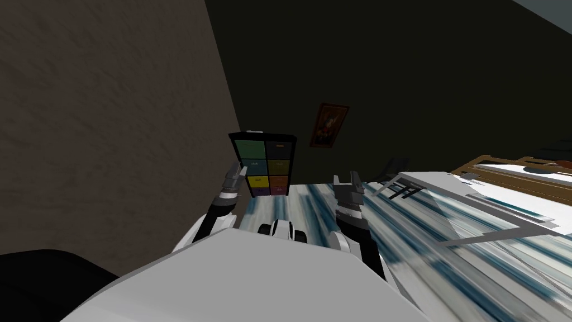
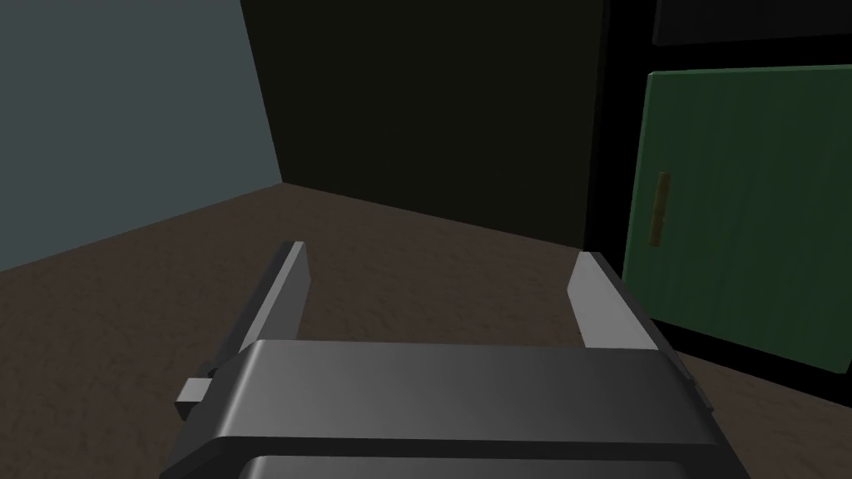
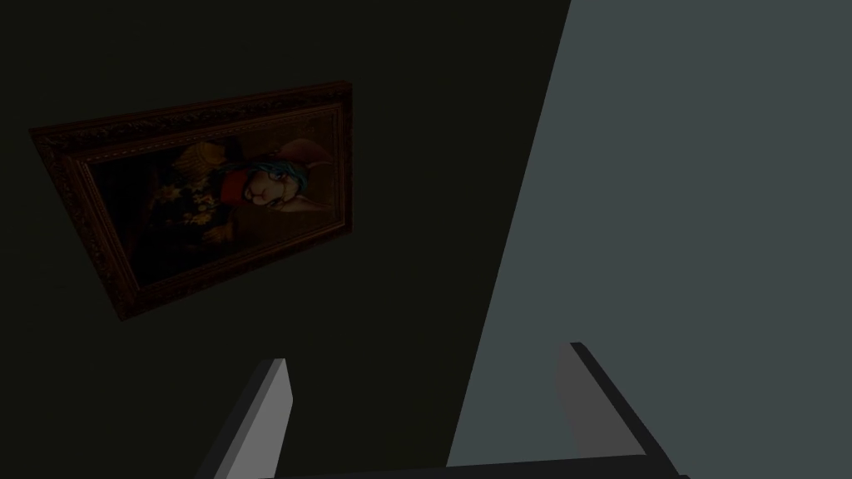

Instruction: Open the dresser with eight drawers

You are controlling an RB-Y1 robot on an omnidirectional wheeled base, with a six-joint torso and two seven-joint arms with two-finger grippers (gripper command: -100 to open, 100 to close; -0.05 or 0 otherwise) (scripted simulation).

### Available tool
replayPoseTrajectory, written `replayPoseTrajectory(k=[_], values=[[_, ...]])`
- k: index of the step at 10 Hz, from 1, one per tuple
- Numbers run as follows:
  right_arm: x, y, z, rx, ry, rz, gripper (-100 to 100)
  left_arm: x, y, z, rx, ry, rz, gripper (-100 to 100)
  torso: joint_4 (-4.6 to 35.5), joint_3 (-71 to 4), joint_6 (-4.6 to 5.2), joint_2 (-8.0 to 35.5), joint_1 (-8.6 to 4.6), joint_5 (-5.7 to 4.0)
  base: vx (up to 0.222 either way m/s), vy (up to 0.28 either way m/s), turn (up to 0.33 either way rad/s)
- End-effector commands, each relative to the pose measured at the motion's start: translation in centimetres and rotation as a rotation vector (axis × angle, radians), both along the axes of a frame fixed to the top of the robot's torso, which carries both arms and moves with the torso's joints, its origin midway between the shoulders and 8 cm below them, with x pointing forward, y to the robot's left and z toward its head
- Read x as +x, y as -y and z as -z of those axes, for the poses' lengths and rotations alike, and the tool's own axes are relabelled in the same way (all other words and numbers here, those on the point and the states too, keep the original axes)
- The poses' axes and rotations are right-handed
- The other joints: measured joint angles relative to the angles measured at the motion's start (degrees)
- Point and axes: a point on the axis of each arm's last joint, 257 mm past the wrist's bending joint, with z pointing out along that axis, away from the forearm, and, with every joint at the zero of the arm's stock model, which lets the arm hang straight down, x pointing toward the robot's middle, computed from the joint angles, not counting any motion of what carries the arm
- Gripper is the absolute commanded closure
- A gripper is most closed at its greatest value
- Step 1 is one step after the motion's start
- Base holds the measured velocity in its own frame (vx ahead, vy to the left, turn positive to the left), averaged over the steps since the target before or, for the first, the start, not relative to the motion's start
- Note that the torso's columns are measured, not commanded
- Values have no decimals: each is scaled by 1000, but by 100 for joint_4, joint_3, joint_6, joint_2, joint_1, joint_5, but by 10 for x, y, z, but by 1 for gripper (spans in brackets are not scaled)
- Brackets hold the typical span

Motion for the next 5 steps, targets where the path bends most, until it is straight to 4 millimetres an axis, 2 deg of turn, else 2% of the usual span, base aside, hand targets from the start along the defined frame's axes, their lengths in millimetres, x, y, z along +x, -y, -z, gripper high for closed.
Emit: replayPoseTrajectory(k=[1,5], values=[[0,0,0,0,0,0,0,11,-4,23,11,-44,5,-100,-1,-2,0,-3,-5,-1,104,-64,3],[0,0,0,0,0,0,0,26,-13,56,11,-106,1,-100,1,2,0,3,4,1,103,-46,2]])
